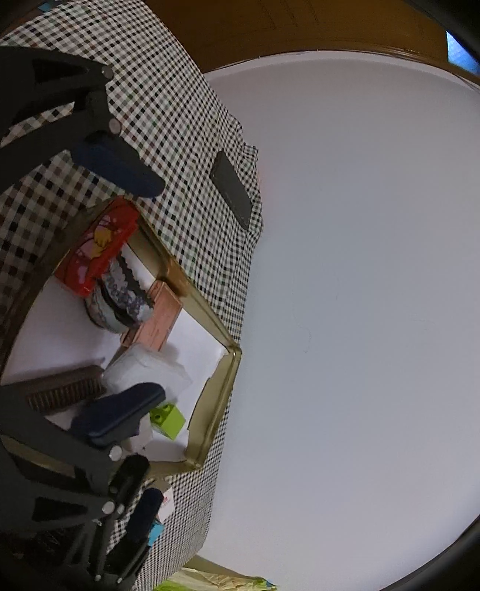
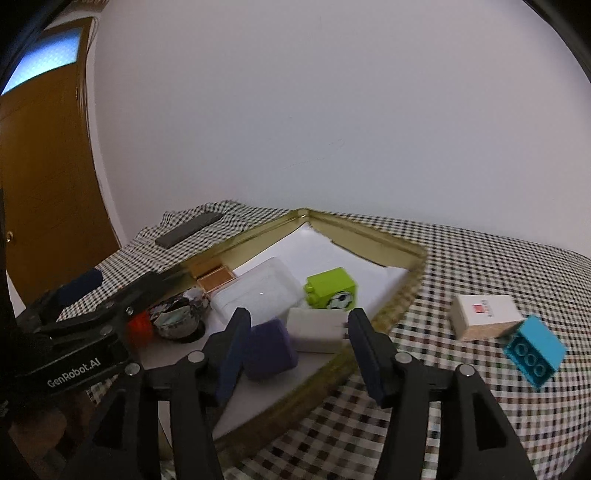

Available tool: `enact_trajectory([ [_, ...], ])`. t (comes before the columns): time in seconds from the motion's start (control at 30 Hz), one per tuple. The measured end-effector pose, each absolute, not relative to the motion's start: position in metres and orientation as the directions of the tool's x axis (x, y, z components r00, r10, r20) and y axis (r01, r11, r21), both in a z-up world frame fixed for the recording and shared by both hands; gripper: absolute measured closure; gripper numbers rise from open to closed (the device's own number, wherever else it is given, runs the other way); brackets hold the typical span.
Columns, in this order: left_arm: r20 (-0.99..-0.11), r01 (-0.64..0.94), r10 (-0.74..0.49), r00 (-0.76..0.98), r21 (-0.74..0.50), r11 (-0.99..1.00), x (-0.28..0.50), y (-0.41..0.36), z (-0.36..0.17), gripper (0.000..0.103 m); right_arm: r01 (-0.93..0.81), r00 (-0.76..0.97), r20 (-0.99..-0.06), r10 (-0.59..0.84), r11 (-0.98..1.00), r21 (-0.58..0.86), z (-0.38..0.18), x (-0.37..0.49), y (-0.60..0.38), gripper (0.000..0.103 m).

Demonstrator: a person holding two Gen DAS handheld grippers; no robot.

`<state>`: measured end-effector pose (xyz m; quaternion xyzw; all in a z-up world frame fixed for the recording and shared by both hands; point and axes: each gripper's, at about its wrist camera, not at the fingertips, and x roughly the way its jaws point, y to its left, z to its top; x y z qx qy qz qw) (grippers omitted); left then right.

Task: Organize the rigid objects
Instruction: 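Lower the red brick and purple block into the tray and open both grippers, then grasp the blue toy brick with the right gripper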

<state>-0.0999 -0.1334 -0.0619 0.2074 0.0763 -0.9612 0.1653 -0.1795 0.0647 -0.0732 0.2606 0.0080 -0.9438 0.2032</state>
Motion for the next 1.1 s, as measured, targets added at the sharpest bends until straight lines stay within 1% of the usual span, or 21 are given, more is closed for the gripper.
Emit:
enact_trajectory([
  [0.1, -0.418, 0.309, -0.245, -0.875, -0.093, -0.946, -0.098, -0.117, -0.057, 0.0, 0.365, -0.797, -0.49, -0.353, -0.928, 0.074, -0.071, -0.177, 0.081, 0.045],
  [0.23, -0.405, 0.247, -0.194, -0.893, -0.083, -0.966, -0.105, -0.088, -0.051, 0.0, 0.309, -0.82, -0.49, -0.294, -0.95, 0.053, -0.071, -0.175, 0.117, 0.045],
  [0.33, -0.428, 0.183, -0.132, -0.894, -0.081, -0.98, -0.117, -0.061, -0.049, 0.0, 0.249, -0.833, -0.497, -0.241, -0.967, 0.051, -0.073, -0.178, 0.147, 0.045],
  [0.43, -0.446, 0.126, -0.077, -0.892, -0.081, -0.989, -0.13, -0.036, -0.047, 0.0, 0.166, -0.843, -0.513, -0.159, -0.986, 0.031, -0.077, -0.185, 0.181, 0.045],
  [0.53, -0.458, 0.097, -0.062, -0.887, -0.054, -0.994, -0.146, -0.011, -0.047, 0.0, 0.122, -0.83, -0.546, -0.113, -0.992, 0.02, -0.081, -0.197, 0.213, 0.045],
  [0.67, -0.492, 0.07, -0.031, -0.87, -0.062, -0.996, -0.172, 0.009, -0.045, 0.0, 0.111, -0.795, -0.596, -0.115, -0.993, 0.043, -0.087, -0.216, 0.24, 0.045],
  [0.8, -0.529, 0.05, -0.009, -0.848, -0.063, -0.997, -0.199, 0.026, -0.048, 0.0, 0.118, -0.768, -0.628, -0.124, -0.992, 0.052, -0.091, -0.229, 0.247, 0.045],
  [0.87, -0.542, 0.057, -0.023, -0.84, -0.046, -0.997, -0.206, 0.031, -0.052, 0.0, 0.128, -0.743, -0.653, -0.145, -0.989, 0.074, -0.095, -0.238, 0.25, 0.045],
  [1.1, -0.576, 0.043, -0.006, -0.817, -0.05, -0.998, -0.218, 0.037, -0.065, 0.0, 0.168, -0.699, -0.689, -0.19, -0.981, 0.101, -0.101, -0.253, 0.25, 0.045],
])
